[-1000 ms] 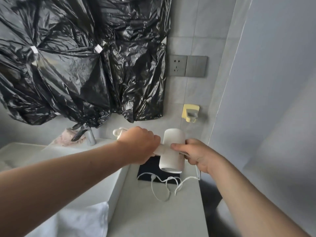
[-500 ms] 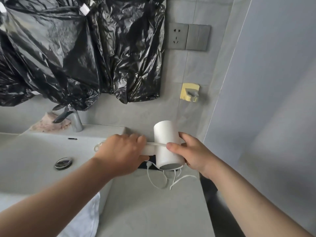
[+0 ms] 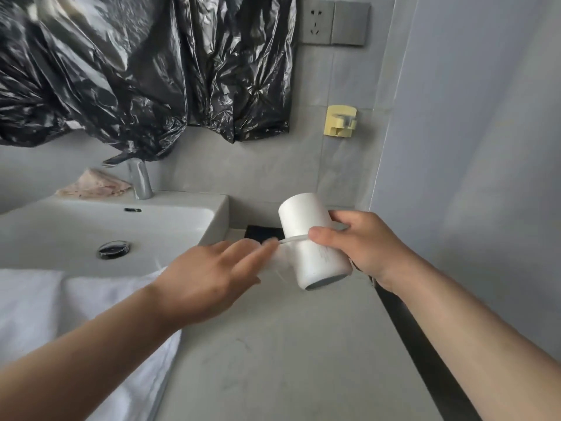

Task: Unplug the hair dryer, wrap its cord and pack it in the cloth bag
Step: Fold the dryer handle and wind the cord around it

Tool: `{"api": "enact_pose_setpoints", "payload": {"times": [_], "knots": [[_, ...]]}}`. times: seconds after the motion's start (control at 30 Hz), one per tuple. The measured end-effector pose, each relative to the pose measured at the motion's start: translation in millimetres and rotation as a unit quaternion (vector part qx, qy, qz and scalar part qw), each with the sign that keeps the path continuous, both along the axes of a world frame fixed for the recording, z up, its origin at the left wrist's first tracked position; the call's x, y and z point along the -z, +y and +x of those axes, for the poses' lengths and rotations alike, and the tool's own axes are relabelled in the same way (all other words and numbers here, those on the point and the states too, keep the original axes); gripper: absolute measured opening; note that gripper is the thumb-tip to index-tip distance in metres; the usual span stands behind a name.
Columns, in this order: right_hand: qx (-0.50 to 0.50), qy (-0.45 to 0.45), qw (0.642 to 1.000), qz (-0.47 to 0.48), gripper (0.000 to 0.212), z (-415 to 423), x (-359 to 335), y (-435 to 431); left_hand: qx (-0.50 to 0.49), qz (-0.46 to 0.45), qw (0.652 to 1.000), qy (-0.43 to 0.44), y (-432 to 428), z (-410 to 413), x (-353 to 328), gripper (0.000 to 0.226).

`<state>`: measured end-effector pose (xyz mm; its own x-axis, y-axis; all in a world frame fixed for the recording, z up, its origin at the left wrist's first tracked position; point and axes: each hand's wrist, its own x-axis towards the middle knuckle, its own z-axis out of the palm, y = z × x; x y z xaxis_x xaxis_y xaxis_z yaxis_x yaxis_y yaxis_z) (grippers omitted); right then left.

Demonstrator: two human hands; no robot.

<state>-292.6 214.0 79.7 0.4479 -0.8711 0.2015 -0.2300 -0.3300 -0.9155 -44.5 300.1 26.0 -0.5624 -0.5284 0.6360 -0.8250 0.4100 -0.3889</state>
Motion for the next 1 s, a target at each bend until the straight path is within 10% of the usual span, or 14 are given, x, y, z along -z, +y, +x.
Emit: {"api": "enact_pose_setpoints", "payload": {"times": [0.1,0.23,0.4,0.5,0.67,0.83,1.0], "knots": [[0.011,-0.025,0.999,-0.029,0.041,-8,6,35,-0.082,0.022,0.995,0.048,33,-18,2,0.075],[-0.005,-0.024,0.997,-0.067,0.046,-11,-4,82,-0.192,0.219,0.928,0.233,74,-53,-13,0.036],[-0.041,-0.001,0.993,-0.109,0.051,-8,-21,121,-0.078,0.371,0.836,0.397,111,-56,-21,0.013],[-0.059,0.008,0.993,-0.104,0.046,-11,-26,130,0.019,0.44,0.772,0.459,132,-59,-22,0.043],[-0.068,0.035,0.991,-0.107,0.037,-12,-30,136,-0.004,0.413,0.749,0.519,140,-61,-13,0.07],[0.016,0.165,0.962,-0.216,0.05,-12,-31,138,-0.047,0.367,0.74,0.562,134,-68,-7,0.051],[0.079,0.085,0.977,-0.182,0.056,-8,-7,133,-0.056,0.347,0.664,0.66,125,-68,-9,0.044]]}}
